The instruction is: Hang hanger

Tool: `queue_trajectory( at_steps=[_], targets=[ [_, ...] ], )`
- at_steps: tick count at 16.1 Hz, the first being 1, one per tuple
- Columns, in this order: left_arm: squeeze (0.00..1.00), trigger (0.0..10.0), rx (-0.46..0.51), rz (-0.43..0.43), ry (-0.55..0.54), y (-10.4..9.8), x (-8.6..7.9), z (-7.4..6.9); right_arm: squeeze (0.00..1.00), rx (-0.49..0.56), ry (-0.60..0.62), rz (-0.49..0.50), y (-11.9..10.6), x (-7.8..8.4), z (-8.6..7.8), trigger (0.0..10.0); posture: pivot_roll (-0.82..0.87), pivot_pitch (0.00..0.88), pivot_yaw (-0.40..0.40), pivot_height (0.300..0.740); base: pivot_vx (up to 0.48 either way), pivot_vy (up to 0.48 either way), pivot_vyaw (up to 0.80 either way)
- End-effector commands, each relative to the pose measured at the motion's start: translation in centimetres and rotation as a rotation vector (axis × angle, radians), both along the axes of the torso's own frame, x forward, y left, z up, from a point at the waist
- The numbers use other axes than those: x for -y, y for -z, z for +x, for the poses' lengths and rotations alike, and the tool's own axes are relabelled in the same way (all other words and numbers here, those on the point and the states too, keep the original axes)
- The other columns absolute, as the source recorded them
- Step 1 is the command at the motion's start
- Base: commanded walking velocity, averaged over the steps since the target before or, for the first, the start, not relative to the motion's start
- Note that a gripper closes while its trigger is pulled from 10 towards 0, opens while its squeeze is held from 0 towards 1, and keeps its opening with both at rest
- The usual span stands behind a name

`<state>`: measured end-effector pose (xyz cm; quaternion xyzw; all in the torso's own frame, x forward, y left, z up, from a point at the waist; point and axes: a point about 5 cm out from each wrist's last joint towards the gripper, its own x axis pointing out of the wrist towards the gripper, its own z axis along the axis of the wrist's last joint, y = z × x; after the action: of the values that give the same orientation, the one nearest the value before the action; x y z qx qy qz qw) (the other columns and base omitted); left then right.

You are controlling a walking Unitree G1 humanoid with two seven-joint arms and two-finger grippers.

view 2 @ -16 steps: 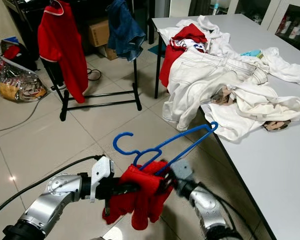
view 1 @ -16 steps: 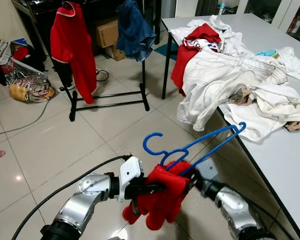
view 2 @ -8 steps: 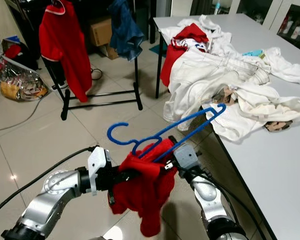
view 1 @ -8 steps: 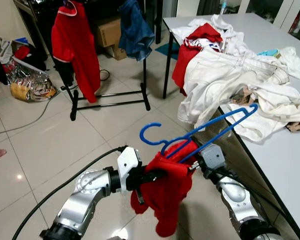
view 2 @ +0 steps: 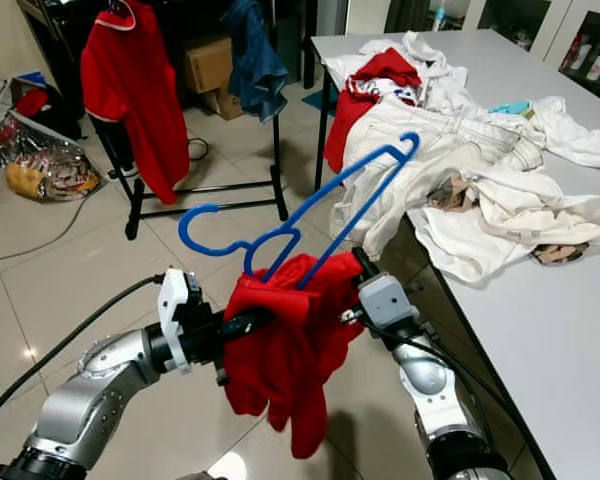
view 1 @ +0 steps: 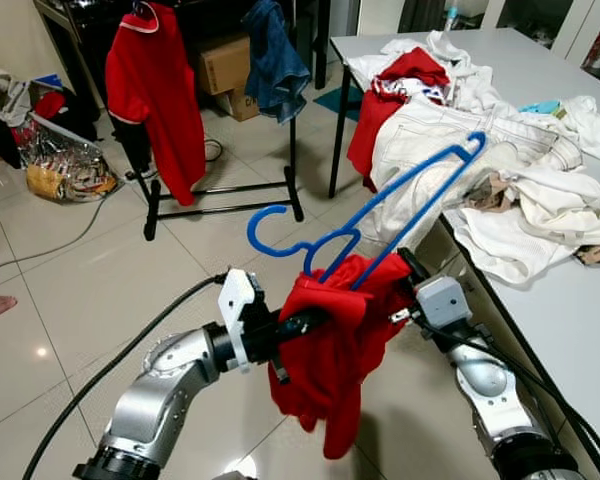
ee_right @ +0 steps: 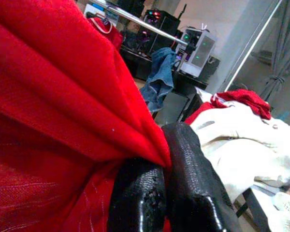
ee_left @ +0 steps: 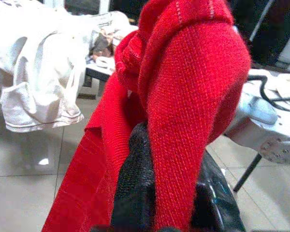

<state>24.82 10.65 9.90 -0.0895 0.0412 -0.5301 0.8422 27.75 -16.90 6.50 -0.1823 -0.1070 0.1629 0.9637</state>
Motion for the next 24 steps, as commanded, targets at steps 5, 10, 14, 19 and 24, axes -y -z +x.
queue_trajectory(
  at_steps=[5, 10, 14, 19, 24],
  targets=[
    [0.0, 10.0, -0.002, -0.134, -0.105, -2.7, -2.1, 0.9, 0.0, 0.082, 0.28, 0.017, -1.4, 3.4, 0.5, 0.0, -0.14, 0.0, 0.043, 0.74, 0.0, 0.0, 0.0],
    [0.0, 10.0, 0.032, -0.128, -0.019, -4.5, -1.8, 0.6, 0.0, 0.065, 0.244, 0.069, -1.1, 1.5, 0.2, 10.0, -0.13, 0.0, 0.042, 0.74, 0.0, 0.0, 0.0],
    [0.0, 10.0, -0.089, -0.168, 0.113, -4.4, -1.7, -0.9, 0.0, 0.128, 0.303, 0.194, -3.4, 1.9, 1.2, 10.0, -0.13, 0.0, 0.044, 0.74, 0.0, 0.0, 0.0],
    [0.0, 10.0, -0.236, -0.278, 0.079, -3.9, -1.6, -1.3, 0.0, 0.117, 0.17, 0.216, -5.1, 0.6, 1.6, 10.0, -0.14, 0.0, 0.054, 0.74, 0.0, 0.0, 0.0],
    [0.0, 10.0, -0.208, 0.073, 0.16, -0.8, -1.7, -3.2, 0.0, 0.115, 0.0, -0.047, -5.3, -0.4, 1.1, 10.0, -0.13, 0.0, 0.048, 0.74, 0.0, 0.0, 0.0]
  ],
)
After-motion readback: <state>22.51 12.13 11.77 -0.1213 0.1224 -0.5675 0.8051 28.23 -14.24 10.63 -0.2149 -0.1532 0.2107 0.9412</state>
